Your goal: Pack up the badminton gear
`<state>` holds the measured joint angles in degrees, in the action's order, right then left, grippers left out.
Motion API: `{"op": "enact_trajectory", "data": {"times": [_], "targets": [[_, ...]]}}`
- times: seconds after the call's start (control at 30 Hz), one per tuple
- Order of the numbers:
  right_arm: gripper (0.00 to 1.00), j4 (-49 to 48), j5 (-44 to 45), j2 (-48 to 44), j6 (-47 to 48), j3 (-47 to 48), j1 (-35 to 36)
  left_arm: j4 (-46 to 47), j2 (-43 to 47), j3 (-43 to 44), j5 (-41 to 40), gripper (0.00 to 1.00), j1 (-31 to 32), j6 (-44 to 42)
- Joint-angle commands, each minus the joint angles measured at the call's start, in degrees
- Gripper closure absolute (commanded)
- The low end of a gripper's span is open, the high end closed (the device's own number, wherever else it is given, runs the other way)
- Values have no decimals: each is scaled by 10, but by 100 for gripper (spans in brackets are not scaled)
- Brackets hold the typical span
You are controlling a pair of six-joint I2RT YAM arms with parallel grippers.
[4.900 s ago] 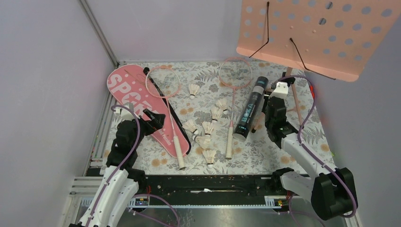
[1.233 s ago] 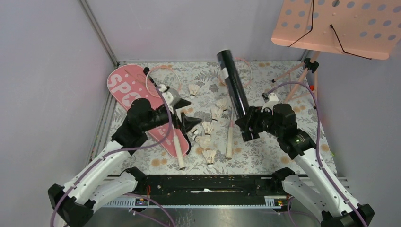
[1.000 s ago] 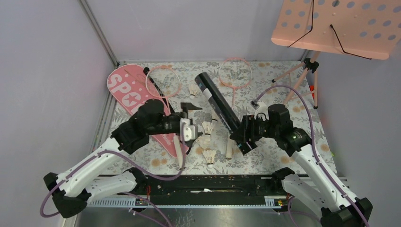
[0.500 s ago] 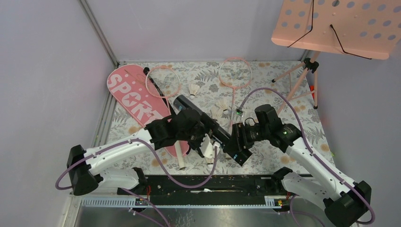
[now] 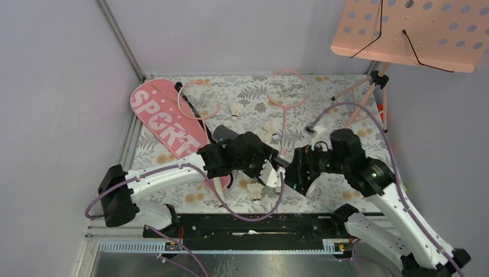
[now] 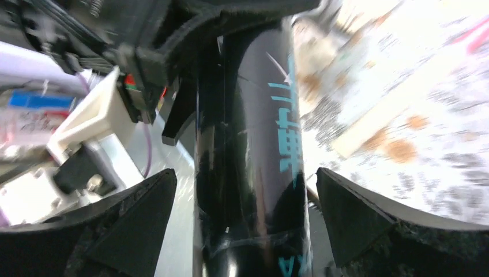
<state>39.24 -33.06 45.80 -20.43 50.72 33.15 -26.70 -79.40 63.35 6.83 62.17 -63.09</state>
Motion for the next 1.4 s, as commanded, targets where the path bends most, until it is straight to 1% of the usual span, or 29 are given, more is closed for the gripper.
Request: {"op": "enact_trajectory", "data": {"times": [0.0, 0.07, 0.13, 0.2, 0.27, 0.33, 0.4, 0.47, 0.57, 0.67, 0.73, 0.87, 1.07, 1.17, 1.27, 1.37], "targets": [[0, 7, 161, -96, 8, 63, 4, 147, 28, -18, -64, 63, -8, 130], [0, -11, 229, -159, -13, 47, 4, 209, 50, -54, -101, 65, -7, 199], [0, -55, 281, -214, -47, 15, 4, 260, 73, -93, -145, 65, -1, 253], [0, -88, 292, -258, -55, -15, 4, 280, 92, -125, -207, 65, 12, 287], [0, -101, 292, -287, -61, -28, 4, 286, 105, -153, -284, 66, 25, 313], [0, -128, 265, -306, -62, -50, 4, 286, 116, -177, -327, 68, 36, 335], [1, -159, 229, -311, -65, -68, 4, 281, 129, -203, -332, 68, 46, 344], [4, -175, 195, -297, -73, -72, 4, 277, 139, -216, -336, 68, 54, 349], [11, -179, 141, -259, -75, -58, 4, 261, 146, -213, -347, 68, 60, 364], [23, -188, 104, -224, -77, -48, 4, 241, 146, -209, -339, 69, 62, 365], [29, -198, 85, -204, -83, -48, 4, 239, 145, -208, -336, 69, 62, 365], [38, -197, 67, -182, -81, -47, 4, 234, 147, -210, -324, 69, 64, 363], [47, -200, 50, -160, -64, -42, 4, 234, 147, -211, -310, 69, 66, 360], [48, -199, 49, -152, -57, -42, 4, 230, 148, -209, -307, 70, 69, 358], [48, -192, 68, -150, -43, -40, 4, 224, 151, -210, -301, 70, 72, 354], [50, -193, 68, -148, -42, -41, 4, 224, 155, -212, -294, 70, 75, 352]]}}
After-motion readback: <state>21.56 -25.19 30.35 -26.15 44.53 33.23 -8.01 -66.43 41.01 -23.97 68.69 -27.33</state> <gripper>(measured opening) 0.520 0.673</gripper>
